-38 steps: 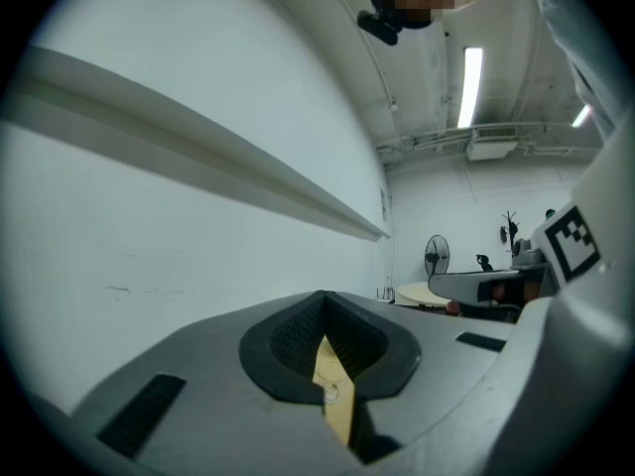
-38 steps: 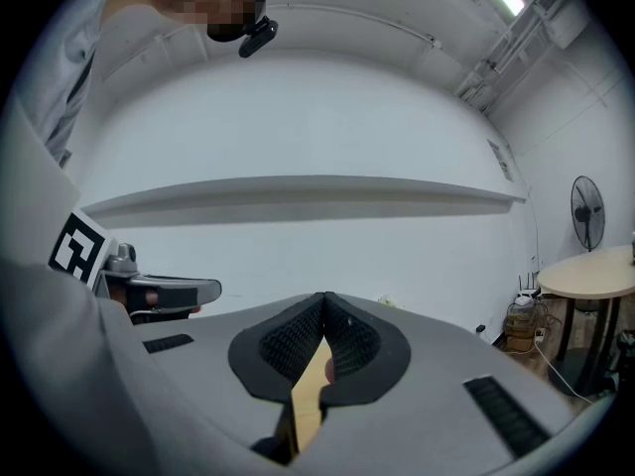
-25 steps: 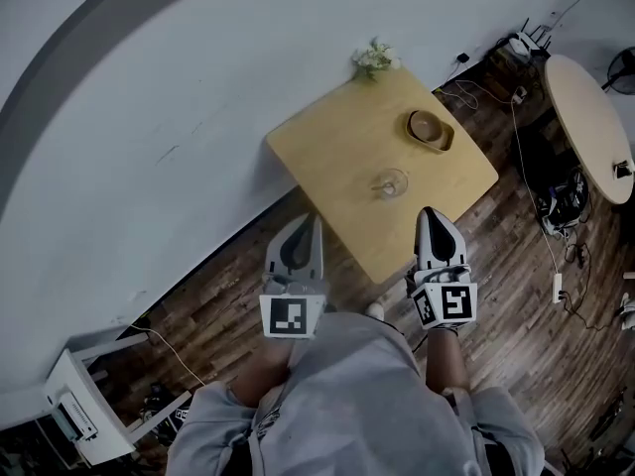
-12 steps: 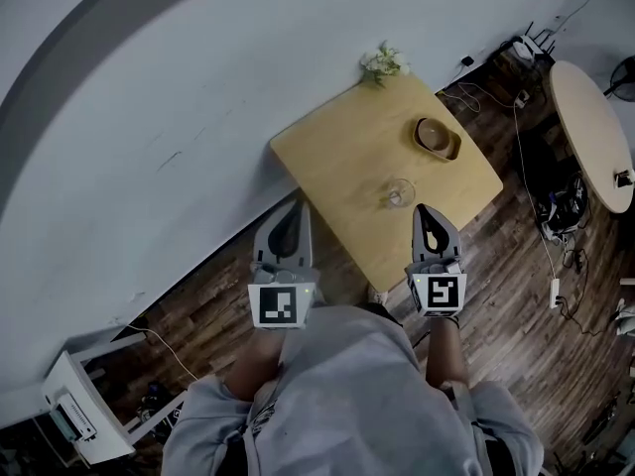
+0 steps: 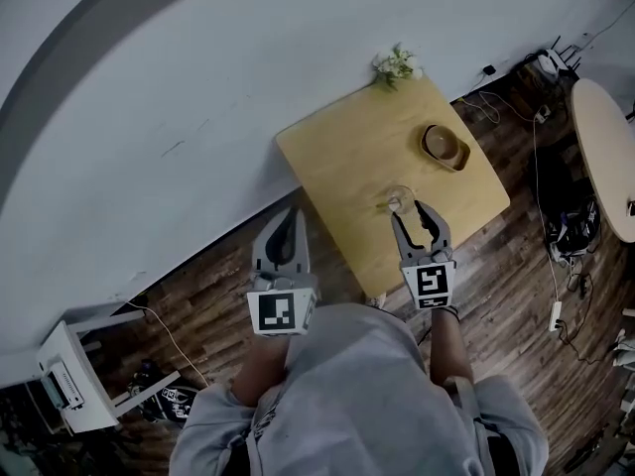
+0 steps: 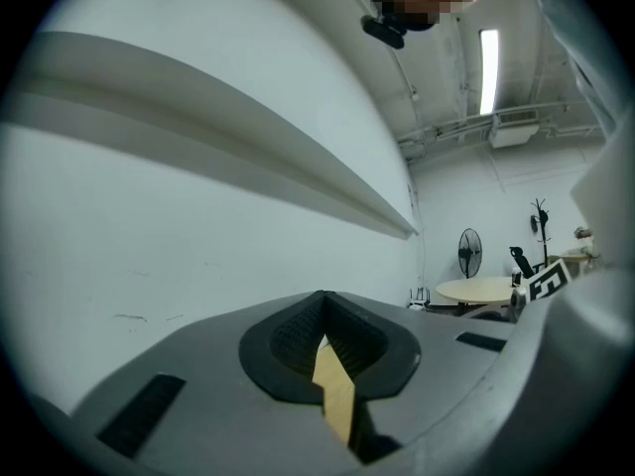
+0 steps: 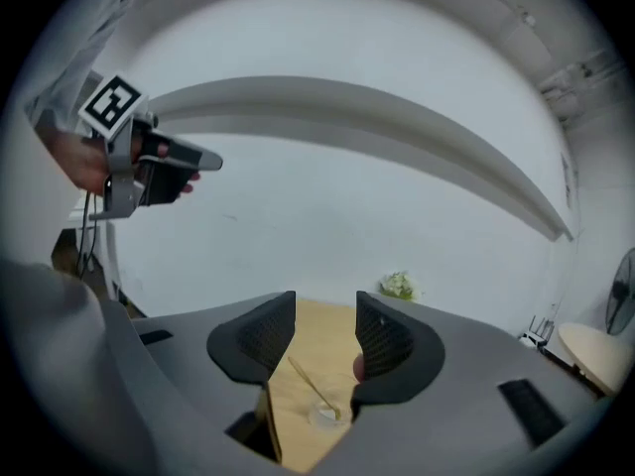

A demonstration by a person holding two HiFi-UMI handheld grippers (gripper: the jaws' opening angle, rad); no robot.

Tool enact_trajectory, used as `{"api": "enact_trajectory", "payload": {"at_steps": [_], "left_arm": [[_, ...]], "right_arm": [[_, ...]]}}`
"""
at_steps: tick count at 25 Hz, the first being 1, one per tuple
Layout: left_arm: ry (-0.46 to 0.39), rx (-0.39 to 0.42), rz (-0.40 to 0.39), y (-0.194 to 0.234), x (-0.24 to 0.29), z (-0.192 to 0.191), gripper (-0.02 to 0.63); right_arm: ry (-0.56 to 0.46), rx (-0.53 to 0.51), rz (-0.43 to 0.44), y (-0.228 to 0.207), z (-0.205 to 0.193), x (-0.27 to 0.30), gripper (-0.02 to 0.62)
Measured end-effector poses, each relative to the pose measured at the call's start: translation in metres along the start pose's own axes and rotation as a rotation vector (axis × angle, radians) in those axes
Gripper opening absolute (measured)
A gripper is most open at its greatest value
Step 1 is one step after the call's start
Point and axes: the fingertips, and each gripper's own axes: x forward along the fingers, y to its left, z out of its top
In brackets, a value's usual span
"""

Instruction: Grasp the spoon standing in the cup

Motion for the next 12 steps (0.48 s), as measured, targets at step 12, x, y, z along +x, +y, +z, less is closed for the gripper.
{"api": "enact_trajectory", "payload": {"at_steps": [12], "left_arm": [[0.028, 0.002, 0.155, 0.013, -0.013, -0.007, 0.000]], "right_arm": [[0.138, -0.214, 0.197, 0.033, -0.062, 0.042, 0.158]]}}
